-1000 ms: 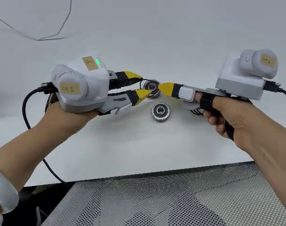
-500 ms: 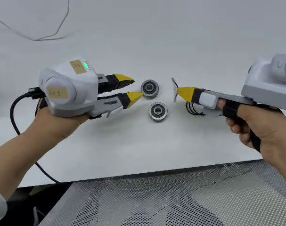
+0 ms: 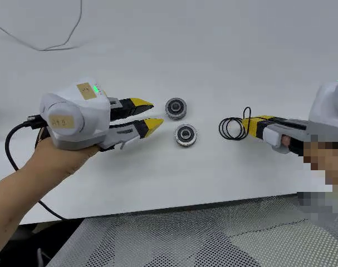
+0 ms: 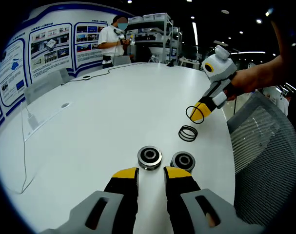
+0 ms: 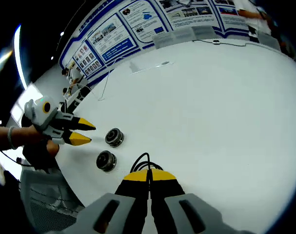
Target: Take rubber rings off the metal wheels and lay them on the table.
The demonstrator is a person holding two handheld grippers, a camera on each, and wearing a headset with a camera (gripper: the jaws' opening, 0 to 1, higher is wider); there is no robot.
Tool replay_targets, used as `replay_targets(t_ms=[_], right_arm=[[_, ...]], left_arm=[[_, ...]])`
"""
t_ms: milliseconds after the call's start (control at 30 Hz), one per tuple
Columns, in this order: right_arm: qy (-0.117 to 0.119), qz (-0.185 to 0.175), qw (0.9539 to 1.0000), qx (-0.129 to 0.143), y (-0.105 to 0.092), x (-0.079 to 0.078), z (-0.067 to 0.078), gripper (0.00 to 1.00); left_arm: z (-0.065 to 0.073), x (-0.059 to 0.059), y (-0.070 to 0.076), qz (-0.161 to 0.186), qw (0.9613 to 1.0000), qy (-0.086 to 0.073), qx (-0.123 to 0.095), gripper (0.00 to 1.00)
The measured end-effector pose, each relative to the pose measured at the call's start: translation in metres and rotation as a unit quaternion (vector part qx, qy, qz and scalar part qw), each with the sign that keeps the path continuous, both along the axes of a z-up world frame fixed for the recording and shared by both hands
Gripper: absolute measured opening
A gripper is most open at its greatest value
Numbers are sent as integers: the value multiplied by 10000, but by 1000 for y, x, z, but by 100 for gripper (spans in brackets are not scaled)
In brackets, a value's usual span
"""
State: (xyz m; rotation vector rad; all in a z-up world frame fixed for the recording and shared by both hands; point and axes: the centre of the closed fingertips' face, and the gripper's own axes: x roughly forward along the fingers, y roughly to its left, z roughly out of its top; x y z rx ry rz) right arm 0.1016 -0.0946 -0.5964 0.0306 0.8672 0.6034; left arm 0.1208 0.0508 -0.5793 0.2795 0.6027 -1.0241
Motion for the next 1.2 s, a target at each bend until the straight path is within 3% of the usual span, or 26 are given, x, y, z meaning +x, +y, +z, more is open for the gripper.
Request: replay_targets(t_ms=[67, 100, 133, 167, 233, 267, 300, 333, 400, 500, 600, 800, 900, 1000, 1067, 1100, 1200], right_arm=[[-301, 416, 9966, -647, 2, 3, -2, 1], [-442, 740, 9898, -1133, 2, 3, -6, 1], [-584, 961, 9830, -1450, 1, 4, -8, 1], [-783, 1287, 9709, -1859, 1, 6, -10, 1], [-892, 1514, 9598, -2188, 0, 8, -16, 1], [-967, 1742, 9501, -2400, 0, 7, -19, 1], [-1118, 1792, 9474, -2406, 3, 10, -17, 1], [-1093, 1751, 9491, -2378, 4, 9, -19, 1], [-1153, 1978, 9370, -2640, 1, 8, -21, 2], [-1178, 2000, 9386, -2553, 5, 5, -24, 2], [-1193, 1988, 9395, -2522, 4, 7, -24, 10], [-1257, 1960, 9400, -2492, 4, 9, -20, 9], [-1301, 1890, 9437, -2383, 4, 9, -13, 9], [-1327, 1747, 9529, -2096, 7, 9, -4, 10], [-1333, 1725, 9556, -1982, 8, 8, -1, 11], [-1364, 1669, 9591, -1833, 9, 7, 2, 13], [-1337, 1675, 9622, -1678, 9, 4, 2, 17]], left_arm=[[1, 1, 0, 11, 10000, -4, -13, 21], [1, 1, 0, 12, 10000, -9, -9, 21], [1, 1, 0, 13, 10000, -10, -13, 21], [0, 1, 1, 24, 10000, -3, -11, 21], [0, 1, 1, 17, 10000, -4, -4, 21], [0, 0, 1, 13, 10000, 0, -3, 21], [0, 1, 2, 13, 10000, 0, 0, 21], [0, 0, 3, 17, 10000, -1, 3, 21], [0, 0, 4, 28, 10000, 4, 2, 21], [-1, 0, 5, 31, 10000, 11, 21, 21], [-2, -1, 6, 43, 10000, 11, 29, 21], [-2, -2, 6, 57, 10000, 22, 16, 21], [-1, -3, 6, 51, 10000, 16, 2, 21], [0, -4, 6, 55, 10000, 10, -20, 22], [2, -5, 6, 54, 10000, 4, -58, 23], [3, -5, 7, 52, 10000, 2, -59, 23], [4, -8, 8, 46, 10000, 6, -86, 25]])
